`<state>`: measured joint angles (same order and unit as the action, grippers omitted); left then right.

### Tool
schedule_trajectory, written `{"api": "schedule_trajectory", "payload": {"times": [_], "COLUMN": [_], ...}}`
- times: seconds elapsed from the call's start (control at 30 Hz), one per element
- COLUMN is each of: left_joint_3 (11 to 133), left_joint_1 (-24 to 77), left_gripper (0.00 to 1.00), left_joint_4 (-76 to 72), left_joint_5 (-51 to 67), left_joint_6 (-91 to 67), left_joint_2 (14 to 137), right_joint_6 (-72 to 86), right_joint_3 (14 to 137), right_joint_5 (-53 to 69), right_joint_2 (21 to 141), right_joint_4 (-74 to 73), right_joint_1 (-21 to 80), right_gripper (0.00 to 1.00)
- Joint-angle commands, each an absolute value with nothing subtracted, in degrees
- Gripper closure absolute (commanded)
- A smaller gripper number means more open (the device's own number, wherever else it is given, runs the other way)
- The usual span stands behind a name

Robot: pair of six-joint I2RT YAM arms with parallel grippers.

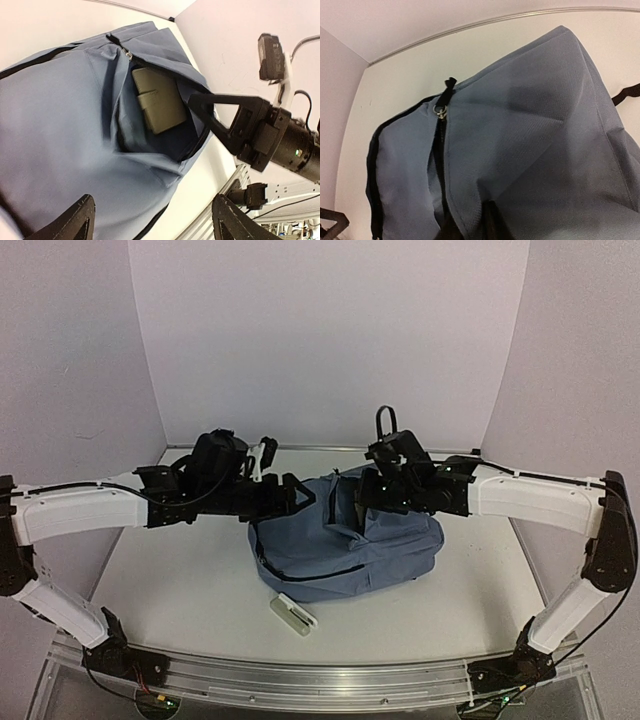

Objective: Pack the student bag
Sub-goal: Place the stationery in the student bag.

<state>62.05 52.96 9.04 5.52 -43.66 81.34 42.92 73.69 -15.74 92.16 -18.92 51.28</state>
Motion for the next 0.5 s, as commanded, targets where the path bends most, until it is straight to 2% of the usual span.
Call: {"api": "schedule_trajectory", "payload": {"times": [0.0, 0.1, 0.17, 0.37, 0.47], "left_joint_3": [61.60, 59.17, 55.93, 54.12, 51.78], "left_joint_1": [49.78, 45.73, 42.17, 36.06, 32.57], "left_gripper": [0.18, 0.18, 0.17, 0.16, 0.13], "left_joint_4": [20.08, 20.63, 18.31, 22.62, 20.24], "left_joint_5": [3.46, 7.92, 12.42, 16.47, 19.09], "left_joint_6": [-43.39, -44.89, -45.92, -44.66, -45.51], "left_joint_2": [76.03, 72.67, 69.93, 67.35, 66.31], "right_joint_6": [40.17, 36.18, 32.82, 25.37, 24.09], "right_joint_3": [74.76, 75.12, 75.21, 73.88, 71.14], "right_joint_5": [-14.87, -11.69, -10.65, -8.04, -7.55], "right_joint_2": [88.19, 85.85, 83.65, 78.81, 79.11], "right_joint_4": [-13.80, -13.72, -13.80, -14.41, -13.54], "right_joint_1": [52.12, 52.47, 53.48, 61.57, 68.50], "right_gripper": [0.67, 0.43, 0.33, 0.16, 0.14]}}
